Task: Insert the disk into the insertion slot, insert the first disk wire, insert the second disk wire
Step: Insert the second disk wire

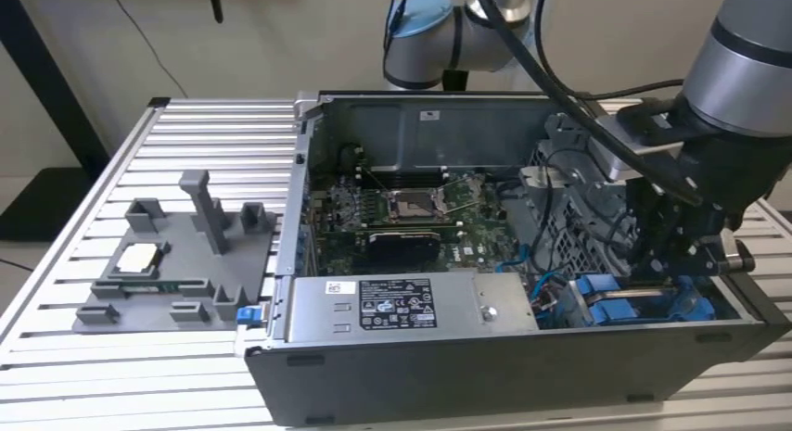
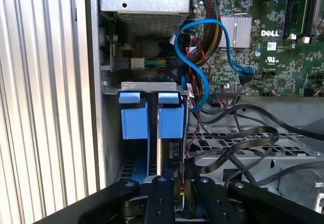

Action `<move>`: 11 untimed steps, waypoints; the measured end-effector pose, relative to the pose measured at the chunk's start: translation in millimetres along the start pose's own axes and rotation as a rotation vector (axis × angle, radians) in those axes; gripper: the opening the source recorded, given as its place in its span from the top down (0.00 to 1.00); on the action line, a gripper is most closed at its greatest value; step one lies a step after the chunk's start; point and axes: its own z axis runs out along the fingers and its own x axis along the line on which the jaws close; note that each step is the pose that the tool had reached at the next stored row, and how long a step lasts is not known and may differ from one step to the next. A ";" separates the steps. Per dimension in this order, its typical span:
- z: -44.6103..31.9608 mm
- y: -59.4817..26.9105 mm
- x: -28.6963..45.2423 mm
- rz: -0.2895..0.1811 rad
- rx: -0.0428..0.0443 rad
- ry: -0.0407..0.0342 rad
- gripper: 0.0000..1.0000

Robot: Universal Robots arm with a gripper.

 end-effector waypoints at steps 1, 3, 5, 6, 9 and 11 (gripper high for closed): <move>0.0 -0.1 0.0 0.000 0.0000 0.0000 0.76; 0.0 -0.1 0.0 0.000 0.0000 0.0000 0.76; -0.1 -0.7 0.0 0.000 -0.0048 0.0021 0.76; 0.0 -2.0 0.0 0.000 -0.0159 0.0035 0.76; 0.8 -6.9 0.0 0.002 -0.0610 0.0054 0.76; 1.1 -10.0 -0.1 0.003 -0.0907 0.0056 0.76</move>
